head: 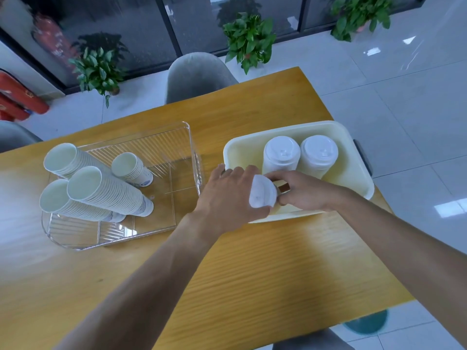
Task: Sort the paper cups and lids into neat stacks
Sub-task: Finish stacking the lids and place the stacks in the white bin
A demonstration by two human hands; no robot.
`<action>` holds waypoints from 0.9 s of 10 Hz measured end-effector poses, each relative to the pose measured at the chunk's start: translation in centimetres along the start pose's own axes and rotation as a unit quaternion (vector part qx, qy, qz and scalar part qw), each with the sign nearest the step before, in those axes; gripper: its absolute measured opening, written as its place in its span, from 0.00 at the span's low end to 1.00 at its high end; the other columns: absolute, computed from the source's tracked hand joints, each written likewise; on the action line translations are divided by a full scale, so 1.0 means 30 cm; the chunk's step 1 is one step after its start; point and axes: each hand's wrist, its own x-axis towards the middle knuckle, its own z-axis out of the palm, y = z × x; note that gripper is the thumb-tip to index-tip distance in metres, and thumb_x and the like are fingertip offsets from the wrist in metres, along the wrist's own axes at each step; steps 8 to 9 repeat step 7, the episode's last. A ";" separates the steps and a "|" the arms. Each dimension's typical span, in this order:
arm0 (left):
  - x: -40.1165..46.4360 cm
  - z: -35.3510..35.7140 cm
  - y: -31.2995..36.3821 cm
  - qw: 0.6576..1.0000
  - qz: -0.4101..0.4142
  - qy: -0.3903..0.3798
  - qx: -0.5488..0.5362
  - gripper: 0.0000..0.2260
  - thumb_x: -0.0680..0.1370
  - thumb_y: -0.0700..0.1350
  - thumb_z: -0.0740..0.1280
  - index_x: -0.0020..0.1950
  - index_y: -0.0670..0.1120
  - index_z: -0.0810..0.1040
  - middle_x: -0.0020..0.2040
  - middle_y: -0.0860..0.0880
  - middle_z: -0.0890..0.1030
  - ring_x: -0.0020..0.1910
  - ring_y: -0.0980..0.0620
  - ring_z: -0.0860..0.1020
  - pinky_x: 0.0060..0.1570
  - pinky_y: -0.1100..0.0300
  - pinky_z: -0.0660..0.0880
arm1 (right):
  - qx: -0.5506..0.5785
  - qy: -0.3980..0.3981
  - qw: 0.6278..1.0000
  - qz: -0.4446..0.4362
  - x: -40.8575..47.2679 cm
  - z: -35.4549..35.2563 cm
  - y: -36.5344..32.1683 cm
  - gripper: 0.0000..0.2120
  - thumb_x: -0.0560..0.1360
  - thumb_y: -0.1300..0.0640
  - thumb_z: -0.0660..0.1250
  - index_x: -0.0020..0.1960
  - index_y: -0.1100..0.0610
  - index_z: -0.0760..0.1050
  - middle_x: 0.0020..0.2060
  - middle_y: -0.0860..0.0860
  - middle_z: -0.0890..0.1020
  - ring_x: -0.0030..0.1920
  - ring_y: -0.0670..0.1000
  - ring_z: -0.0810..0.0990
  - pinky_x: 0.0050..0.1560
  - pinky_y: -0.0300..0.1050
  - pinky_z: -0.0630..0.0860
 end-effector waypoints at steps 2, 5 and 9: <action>0.085 0.019 0.031 0.990 0.001 -0.079 0.119 0.32 0.75 0.71 0.63 0.67 0.48 0.69 0.53 0.48 0.81 0.54 0.43 0.78 0.69 0.48 0.61 | -0.025 -0.049 0.997 0.047 0.056 -0.009 0.017 0.30 0.76 0.69 0.57 0.72 0.46 0.73 0.64 0.48 0.81 0.57 0.54 0.80 0.50 0.42 0.74; 0.179 0.059 0.073 0.987 -0.013 -0.133 0.088 0.29 0.74 0.64 0.73 0.63 0.46 0.70 0.50 0.49 0.77 0.46 0.46 0.74 0.47 0.54 0.67 | -0.033 -0.067 0.992 0.100 0.096 -0.005 0.052 0.20 0.75 0.68 0.60 0.63 0.56 0.79 0.62 0.61 0.80 0.48 0.53 0.72 0.48 0.48 0.70; 0.169 0.049 0.072 0.991 -0.016 -0.126 0.040 0.33 0.73 0.67 0.72 0.68 0.46 0.69 0.57 0.48 0.77 0.58 0.45 0.78 0.47 0.54 0.67 | -0.084 -0.005 0.994 0.076 -0.025 -0.106 0.032 0.13 0.79 0.58 0.66 0.37 0.58 0.70 0.34 0.52 0.67 0.35 0.52 0.65 0.39 0.47 0.62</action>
